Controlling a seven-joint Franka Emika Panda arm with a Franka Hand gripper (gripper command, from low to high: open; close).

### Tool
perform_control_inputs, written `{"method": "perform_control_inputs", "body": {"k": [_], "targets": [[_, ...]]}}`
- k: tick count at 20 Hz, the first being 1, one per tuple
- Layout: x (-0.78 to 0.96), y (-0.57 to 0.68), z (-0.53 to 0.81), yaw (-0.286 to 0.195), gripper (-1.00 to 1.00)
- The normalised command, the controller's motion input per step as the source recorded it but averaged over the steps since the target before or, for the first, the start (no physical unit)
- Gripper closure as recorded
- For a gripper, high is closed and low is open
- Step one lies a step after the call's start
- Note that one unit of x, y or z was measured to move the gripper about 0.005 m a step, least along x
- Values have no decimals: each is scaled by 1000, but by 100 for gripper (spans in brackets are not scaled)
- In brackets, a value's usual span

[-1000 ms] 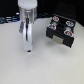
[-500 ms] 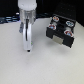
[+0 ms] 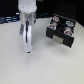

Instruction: Open the kcup holder, insert the kcup into the holder, and close the kcup holder

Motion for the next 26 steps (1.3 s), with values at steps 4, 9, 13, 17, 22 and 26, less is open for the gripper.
{"method": "perform_control_inputs", "body": {"k": [4, 9, 13, 17, 22, 26], "targets": [[3, -3, 0, -45, 100], [11, 1, -3, -38, 100], [17, 11, 55, -46, 100], [47, 190, 533, -34, 100], [104, 318, 841, -13, 100], [142, 463, 875, -2, 100]]}}
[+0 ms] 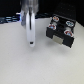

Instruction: Open the kcup holder, insert the kcup into the holder, and close the kcup holder

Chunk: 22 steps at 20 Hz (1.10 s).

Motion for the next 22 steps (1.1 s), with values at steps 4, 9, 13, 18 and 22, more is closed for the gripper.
{"method": "perform_control_inputs", "body": {"k": [4, 9, 13, 18, 22], "targets": [[135, 580, 765, 7, 100], [99, 635, 614, 19, 100], [94, 651, 513, 11, 100], [116, 667, 428, 5, 100], [58, 643, 325, 15, 100]]}}
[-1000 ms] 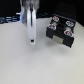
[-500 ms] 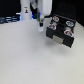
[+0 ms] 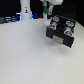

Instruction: Open the kcup holder, insert the kcup into the holder, and close the kcup holder

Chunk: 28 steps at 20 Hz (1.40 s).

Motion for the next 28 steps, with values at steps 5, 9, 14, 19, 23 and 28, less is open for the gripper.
{"method": "perform_control_inputs", "body": {"k": [5, 9, 14, 19, 23, 28], "targets": [[110, 646, 219, 23, 100], [97, 625, 107, 36, 100], [28, 615, 5, 45, 100], [94, 581, 5, 33, 100], [135, 65, 54, 4, 100], [545, 117, 447, -16, 100]]}}
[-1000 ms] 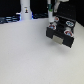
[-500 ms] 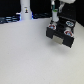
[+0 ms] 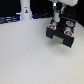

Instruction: Open the kcup holder, insert the kcup into the holder, and close the kcup holder

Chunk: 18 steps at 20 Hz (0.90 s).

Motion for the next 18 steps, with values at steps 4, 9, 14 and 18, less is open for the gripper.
{"method": "perform_control_inputs", "body": {"k": [4, 9, 14, 18], "targets": [[673, 252, 418, -28, 100], [421, 153, 108, -30, 100], [222, 253, -54, 39, 100], [138, 226, -104, 39, 100]]}}
